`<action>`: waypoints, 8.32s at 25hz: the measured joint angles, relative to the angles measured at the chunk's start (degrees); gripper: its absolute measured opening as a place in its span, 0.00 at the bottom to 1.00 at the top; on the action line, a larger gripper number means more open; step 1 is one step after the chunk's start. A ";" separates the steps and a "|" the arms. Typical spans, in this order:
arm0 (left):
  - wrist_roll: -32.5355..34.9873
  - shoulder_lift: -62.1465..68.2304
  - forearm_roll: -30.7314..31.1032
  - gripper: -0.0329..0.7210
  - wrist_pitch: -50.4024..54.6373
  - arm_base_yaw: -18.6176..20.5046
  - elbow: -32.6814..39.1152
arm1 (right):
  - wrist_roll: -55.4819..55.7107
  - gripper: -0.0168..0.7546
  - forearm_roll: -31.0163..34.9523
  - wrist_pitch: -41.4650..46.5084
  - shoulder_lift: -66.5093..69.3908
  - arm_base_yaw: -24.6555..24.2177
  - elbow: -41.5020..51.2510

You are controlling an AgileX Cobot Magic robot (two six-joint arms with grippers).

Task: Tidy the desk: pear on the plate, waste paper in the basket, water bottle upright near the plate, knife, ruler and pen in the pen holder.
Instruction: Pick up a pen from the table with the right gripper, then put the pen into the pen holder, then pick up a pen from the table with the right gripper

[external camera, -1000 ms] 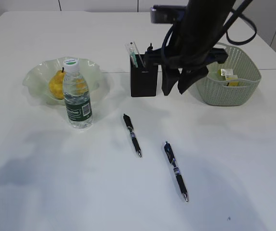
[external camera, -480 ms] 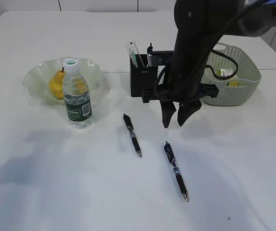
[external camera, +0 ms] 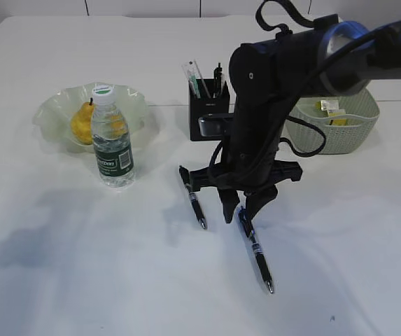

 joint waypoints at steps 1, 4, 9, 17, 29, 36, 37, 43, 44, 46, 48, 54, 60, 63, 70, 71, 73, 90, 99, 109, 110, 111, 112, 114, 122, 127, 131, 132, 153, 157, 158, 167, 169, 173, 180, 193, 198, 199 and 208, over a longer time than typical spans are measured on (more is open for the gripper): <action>0.00 0.00 0.00 0.58 0.00 0.00 0.00 | 0.57 0.37 -0.57 -0.26 0.05 0.00 0.15; 0.00 0.00 -0.12 0.58 0.00 0.00 0.00 | 1.46 0.37 -2.12 -0.63 0.29 0.00 0.22; 0.00 0.00 -0.12 0.58 0.00 0.00 0.00 | 1.69 0.37 -2.37 -0.90 1.78 0.00 0.37; 0.00 0.00 -0.12 0.58 0.00 0.00 0.00 | 1.69 0.37 -2.81 -2.18 3.01 0.00 0.37; 0.00 0.00 -0.14 0.58 0.00 0.00 0.00 | 0.38 0.39 -4.16 -2.38 4.36 -0.55 0.37; 0.00 0.00 -0.14 0.58 -0.07 0.00 0.00 | 0.38 0.39 -4.16 -2.38 4.45 -1.14 0.37; 0.00 0.00 -0.14 0.58 -0.07 0.00 0.00 | 0.38 0.39 -4.16 -2.38 4.49 -1.14 0.37; 0.00 0.00 -0.14 0.58 -0.14 0.00 0.00 | 0.23 0.40 -4.16 -2.48 5.33 -1.19 0.37; 0.00 0.00 -0.14 0.58 -0.14 0.00 0.00 | 0.23 0.40 -4.16 -2.48 5.33 -1.19 0.37; 0.00 0.00 -0.14 0.58 -0.14 0.00 0.00 | 0.23 0.40 -4.16 -2.61 5.33 -1.19 0.37; 0.00 0.00 -0.14 0.58 -0.14 0.00 0.00 | 0.23 0.40 -4.16 -2.70 5.33 -1.19 0.37; 0.00 0.00 -0.14 0.58 -0.14 0.00 0.00 | 0.23 0.40 -4.16 -2.84 5.39 -1.19 0.37; 0.00 0.00 -0.14 0.58 -0.14 0.00 0.00 | 0.23 0.40 -4.16 -2.84 5.90 -1.19 0.37; 0.00 0.00 -0.14 0.58 -0.27 0.00 0.00 | 0.23 0.39 -4.16 -2.84 5.90 -1.19 0.37; 0.00 0.00 -0.14 0.58 -0.34 0.00 0.00 | 0.23 0.27 -4.16 -2.98 5.90 -1.19 0.37; 0.00 0.00 -0.14 0.58 -0.41 0.00 0.00 | 0.23 0.26 -4.16 -2.98 5.90 -1.19 0.37; 0.00 0.00 -0.14 0.58 -0.41 0.00 0.00 | 0.18 0.21 -4.16 -2.98 5.90 -1.19 0.37; 0.00 0.00 -0.24 0.58 -0.77 0.00 0.00 | -2.99 0.15 -7.25 -5.00 -0.98 -1.19 0.37; 0.00 0.00 -0.24 0.58 -0.35 0.00 0.00 | -3.12 0.15 -15.44 -8.10 -5.18 -1.19 -9.16; 0.00 0.00 -0.24 0.58 -0.12 0.00 0.00 | -2.77 0.15 -17.45 -19.67 -5.26 -3.61 -13.72; 0.00 0.00 -0.24 0.58 -0.02 0.00 0.00 | -2.66 0.15 -17.71 -21.06 -5.26 -4.04 -13.72; 0.00 0.00 -0.24 0.58 -0.02 0.00 0.00 | -2.66 0.15 -18.09 -22.44 -5.26 -4.57 -13.72; 0.00 0.00 -0.24 0.58 -0.02 0.00 0.00 | -2.66 0.15 -18.19 -23.72 -5.26 -4.98 -13.72; 0.00 0.00 -0.82 0.58 -0.02 0.00 0.00 | -2.66 0.15 -18.09 -26.86 -5.26 -6.13 -13.72; 0.00 0.00 -2.51 0.58 -0.12 0.00 0.00 | -2.66 0.15 -17.71 -46.29 -3.69 -7.81 -13.72; 0.00 0.00 -2.55 0.58 -0.12 0.00 0.00 | -2.62 0.15 -17.71 -55.01 -0.35 -7.99 -13.72; 0.00 0.00 -2.55 0.58 -0.12 0.00 0.00 | -2.62 0.15 -17.71 -58.87 2.35 -8.74 -13.72; 0.00 0.00 -2.55 0.58 -0.12 0.00 0.00 | -2.62 0.15 -17.71 -59.73 2.98 -9.17 -13.72; 0.00 0.00 -2.65 0.58 -0.12 0.00 0.00 | 0.07 0.15 -21.50 -76.38 12.09 -11.84 -13.72; 0.00 0.00 -2.65 0.58 -0.12 0.00 0.00 | 0.25 0.16 -21.78 -77.00 12.81 -11.84 -13.72; 0.00 0.00 -2.65 0.58 -0.12 0.00 0.00 | 0.69 0.16 -21.95 -77.14 13.12 -11.84 -13.72; 0.00 0.00 -2.65 0.58 -0.44 0.00 0.00 | 5.32 0.25 -27.26 -77.30 15.81 -11.84 -13.72; 0.00 0.00 -2.65 0.58 -0.54 0.00 0.00 | 5.41 0.31 -28.09 -77.30 15.81 -11.84 -13.72; 0.00 0.00 -2.65 0.58 -0.54 0.00 0.00 | 5.80 0.38 -28.54 -77.33 15.81 -11.84 -13.72; 0.00 0.00 -2.34 0.58 -0.54 0.00 0.00 | 15.64 0.39 -36.78 -75.13 11.57 -11.84 -13.72; 0.00 0.00 -1.45 0.58 -0.89 0.00 0.00 | 53.77 0.39 -74.05 -66.12 0.45 -11.84 -13.72; 0.00 0.00 0.00 0.58 -0.86 0.00 0.00 | 58.53 0.39 -80.32 -67.03 0.45 -11.73 -13.72; 0.00 0.00 0.11 0.58 -0.58 0.00 0.00 | 58.78 0.39 -80.72 -67.09 0.45 -11.62 -13.72; 0.00 0.00 0.23 0.58 0.05 0.00 0.00 | 65.23 0.39 -82.18 -67.86 0.82 -11.62 -13.72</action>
